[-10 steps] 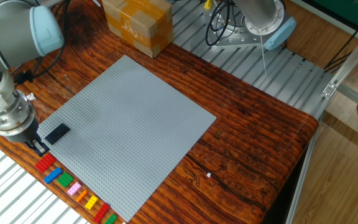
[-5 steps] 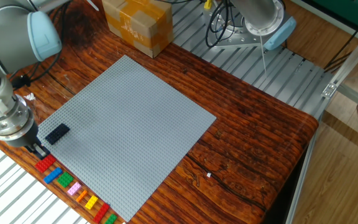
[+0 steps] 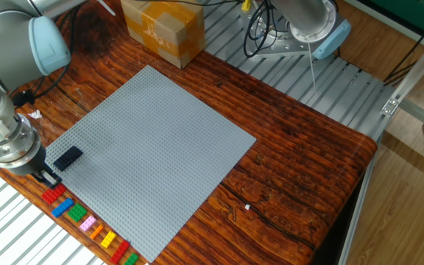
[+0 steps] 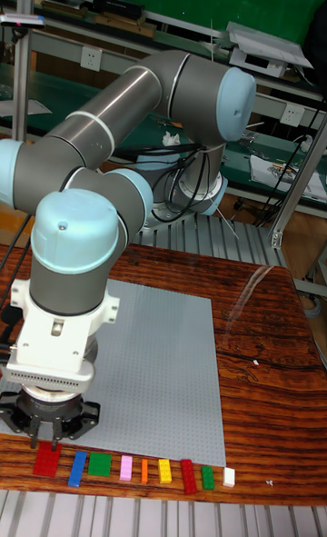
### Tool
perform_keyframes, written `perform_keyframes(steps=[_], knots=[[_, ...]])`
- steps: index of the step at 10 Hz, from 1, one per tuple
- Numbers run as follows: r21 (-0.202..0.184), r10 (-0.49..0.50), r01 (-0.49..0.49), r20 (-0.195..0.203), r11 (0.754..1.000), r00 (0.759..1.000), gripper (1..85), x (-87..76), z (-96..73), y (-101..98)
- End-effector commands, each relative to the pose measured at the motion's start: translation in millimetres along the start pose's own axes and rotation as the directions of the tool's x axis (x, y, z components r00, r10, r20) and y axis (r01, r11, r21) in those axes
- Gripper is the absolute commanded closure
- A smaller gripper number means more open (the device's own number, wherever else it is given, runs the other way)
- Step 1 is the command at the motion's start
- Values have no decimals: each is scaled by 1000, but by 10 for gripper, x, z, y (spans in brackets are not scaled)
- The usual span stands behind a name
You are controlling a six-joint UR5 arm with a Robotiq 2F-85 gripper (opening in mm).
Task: Build with small Lego blocks
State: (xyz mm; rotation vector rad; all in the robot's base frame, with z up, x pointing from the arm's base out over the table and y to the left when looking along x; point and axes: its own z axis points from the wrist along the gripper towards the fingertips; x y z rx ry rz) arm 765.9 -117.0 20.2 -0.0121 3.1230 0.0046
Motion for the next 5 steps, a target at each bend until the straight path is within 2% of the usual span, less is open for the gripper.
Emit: perform_keyframes(steps=[1,4,5], knots=[[-6,-2,2,9,1000,1000,117,-35,11,2],[-4,-4,4,30,1000,1000,117,-144,110,1],[8,-1,1,32,1000,1000,117,-160,136,-30]])
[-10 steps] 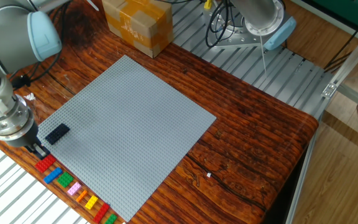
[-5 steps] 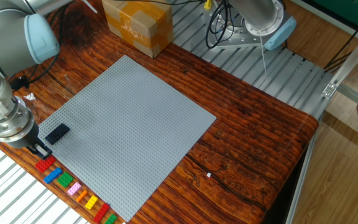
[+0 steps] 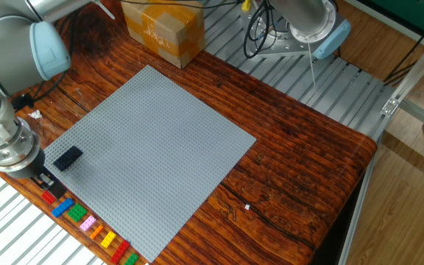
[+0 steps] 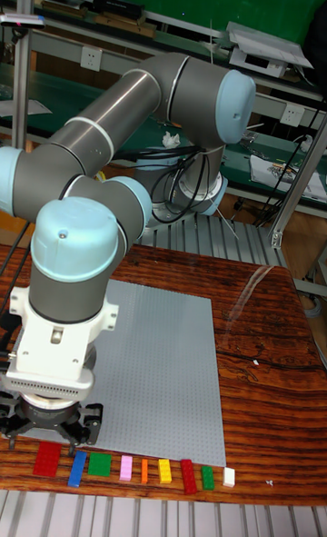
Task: Build with small Lego blocks
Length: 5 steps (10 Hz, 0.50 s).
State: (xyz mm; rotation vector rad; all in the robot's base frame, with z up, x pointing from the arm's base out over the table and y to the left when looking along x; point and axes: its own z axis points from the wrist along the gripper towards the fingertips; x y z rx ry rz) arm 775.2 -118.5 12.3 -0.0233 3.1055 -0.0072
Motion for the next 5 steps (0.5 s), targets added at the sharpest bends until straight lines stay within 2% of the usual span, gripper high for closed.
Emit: perform_keyframes(steps=[1,5], knots=[[2,11,-11,16,1000,1000,130,-77,70,-20],[2,27,-27,16,1000,999,160,-78,103,3]])
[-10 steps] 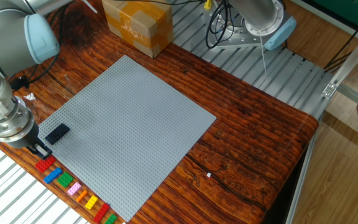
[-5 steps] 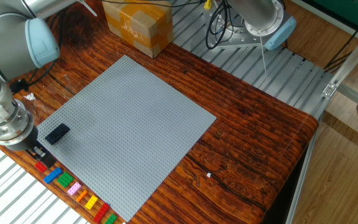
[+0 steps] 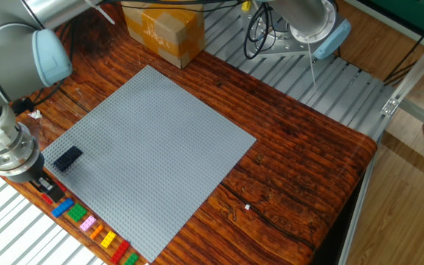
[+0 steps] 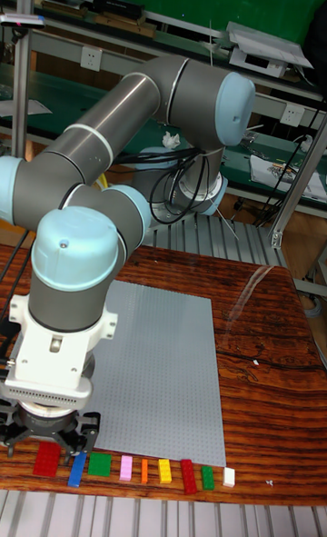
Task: Build with small Lego blocks
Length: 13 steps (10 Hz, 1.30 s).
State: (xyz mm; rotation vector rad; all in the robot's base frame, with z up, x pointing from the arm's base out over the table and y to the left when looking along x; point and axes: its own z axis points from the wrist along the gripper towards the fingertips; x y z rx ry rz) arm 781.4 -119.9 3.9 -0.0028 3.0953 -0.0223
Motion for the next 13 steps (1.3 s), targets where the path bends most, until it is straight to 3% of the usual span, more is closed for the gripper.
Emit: perform_keyframes(steps=[1,13], knots=[[-8,21,-21,6,1000,1000,170,-12,29,37],[1,25,-25,1,1000,1000,287,86,86,15]])
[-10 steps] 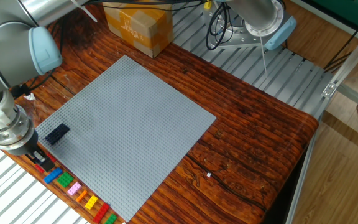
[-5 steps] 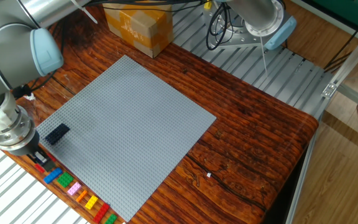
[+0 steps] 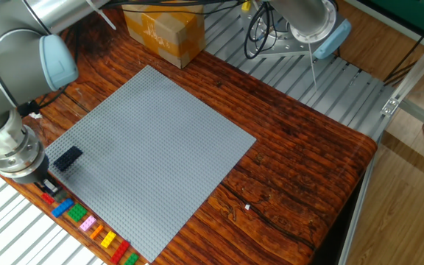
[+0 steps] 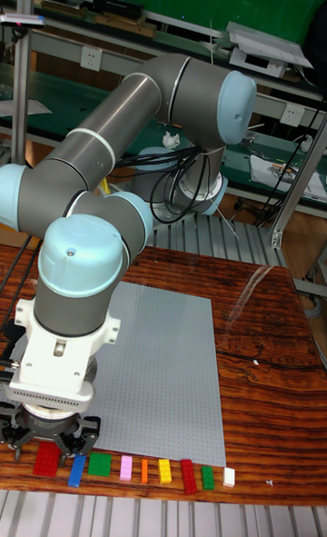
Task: Build with small Lego blocks
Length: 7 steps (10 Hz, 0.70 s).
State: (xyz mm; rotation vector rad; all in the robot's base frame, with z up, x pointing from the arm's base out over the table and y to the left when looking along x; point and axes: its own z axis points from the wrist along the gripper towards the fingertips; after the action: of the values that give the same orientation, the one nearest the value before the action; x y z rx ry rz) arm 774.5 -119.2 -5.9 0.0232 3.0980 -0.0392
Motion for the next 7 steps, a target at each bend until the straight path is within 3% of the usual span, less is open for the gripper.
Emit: perform_keyframes(steps=[1,7], knots=[[-10,7,-7,3,1000,1000,300,23,-17,4],[-24,23,-23,17,999,1000,370,-16,-22,49]])
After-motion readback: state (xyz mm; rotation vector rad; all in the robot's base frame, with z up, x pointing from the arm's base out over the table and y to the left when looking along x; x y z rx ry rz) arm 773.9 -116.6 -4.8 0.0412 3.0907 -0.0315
